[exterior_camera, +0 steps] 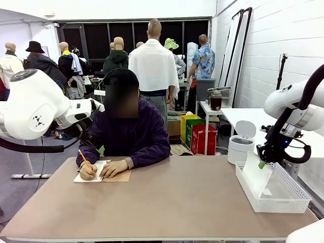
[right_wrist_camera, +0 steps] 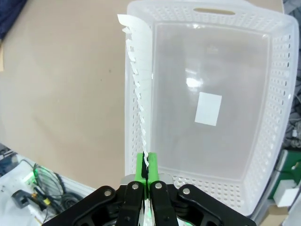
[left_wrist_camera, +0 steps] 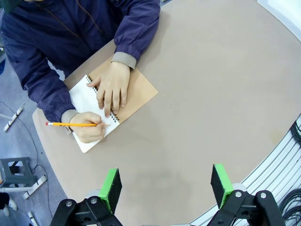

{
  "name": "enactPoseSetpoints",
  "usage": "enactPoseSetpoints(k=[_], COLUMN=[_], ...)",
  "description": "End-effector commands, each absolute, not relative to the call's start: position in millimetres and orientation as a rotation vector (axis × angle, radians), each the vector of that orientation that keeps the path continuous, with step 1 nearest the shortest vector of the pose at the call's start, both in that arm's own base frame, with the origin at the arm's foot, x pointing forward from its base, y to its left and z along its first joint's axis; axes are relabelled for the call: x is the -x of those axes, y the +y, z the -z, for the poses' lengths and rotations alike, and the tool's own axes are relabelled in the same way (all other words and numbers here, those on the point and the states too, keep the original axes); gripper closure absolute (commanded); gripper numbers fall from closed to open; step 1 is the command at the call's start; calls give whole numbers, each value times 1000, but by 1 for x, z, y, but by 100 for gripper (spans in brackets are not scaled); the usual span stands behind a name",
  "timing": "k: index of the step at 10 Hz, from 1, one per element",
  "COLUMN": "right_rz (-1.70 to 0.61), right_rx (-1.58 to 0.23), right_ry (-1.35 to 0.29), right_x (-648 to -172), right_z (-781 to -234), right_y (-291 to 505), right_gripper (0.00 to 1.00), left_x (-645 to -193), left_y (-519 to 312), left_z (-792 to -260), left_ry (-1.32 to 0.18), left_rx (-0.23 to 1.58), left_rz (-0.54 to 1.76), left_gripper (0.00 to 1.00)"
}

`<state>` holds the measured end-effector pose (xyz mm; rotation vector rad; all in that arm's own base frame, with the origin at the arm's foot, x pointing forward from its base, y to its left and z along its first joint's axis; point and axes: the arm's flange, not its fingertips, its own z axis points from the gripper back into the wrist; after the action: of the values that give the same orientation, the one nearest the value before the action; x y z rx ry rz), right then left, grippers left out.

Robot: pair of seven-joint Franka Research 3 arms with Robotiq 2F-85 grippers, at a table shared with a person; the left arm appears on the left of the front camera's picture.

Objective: Sort the paper based on its condition.
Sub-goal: If a person hands you a paper, place it in the Organizing basket , and if it's crumpled, put it in the Trash can.

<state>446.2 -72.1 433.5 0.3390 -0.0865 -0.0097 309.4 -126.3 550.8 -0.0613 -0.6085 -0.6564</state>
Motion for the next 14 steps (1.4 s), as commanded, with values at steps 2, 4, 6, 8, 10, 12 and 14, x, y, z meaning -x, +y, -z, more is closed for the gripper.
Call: enactPoseSetpoints(k=[2, 4, 6, 8, 10, 12, 14], right_rz=[42, 88, 144, 222, 262, 324, 368], right_rx=[-312, -280, -250, -179, -136, -74, -13], right_ry=[-98, -73, -62, -58, -27, 1, 12], right_x=[-448, -448, -452, -456, -461, -467, -469], right_z=[-410, -391, -378, -372, -370, -367, -370], right_y=[-76, -77, -77, -78, -77, -75, -70], right_gripper=[100, 100, 100, 100, 81, 42, 4], left_x=[-310, -310, -310, -310, -310, -310, -310], left_y=[-125, -125, -125, -125, -125, -125, -125], left_z=[-550, -550, -550, -550, -550, -550, -550], left_ry=[-604, -604, -604, -604, -604, -604, -604], left_rx=[63, 63, 63, 63, 63, 63, 63], left_rz=[655, 655, 655, 655, 655, 655, 655], left_gripper=[0, 0, 0, 0, 0, 0, 0])
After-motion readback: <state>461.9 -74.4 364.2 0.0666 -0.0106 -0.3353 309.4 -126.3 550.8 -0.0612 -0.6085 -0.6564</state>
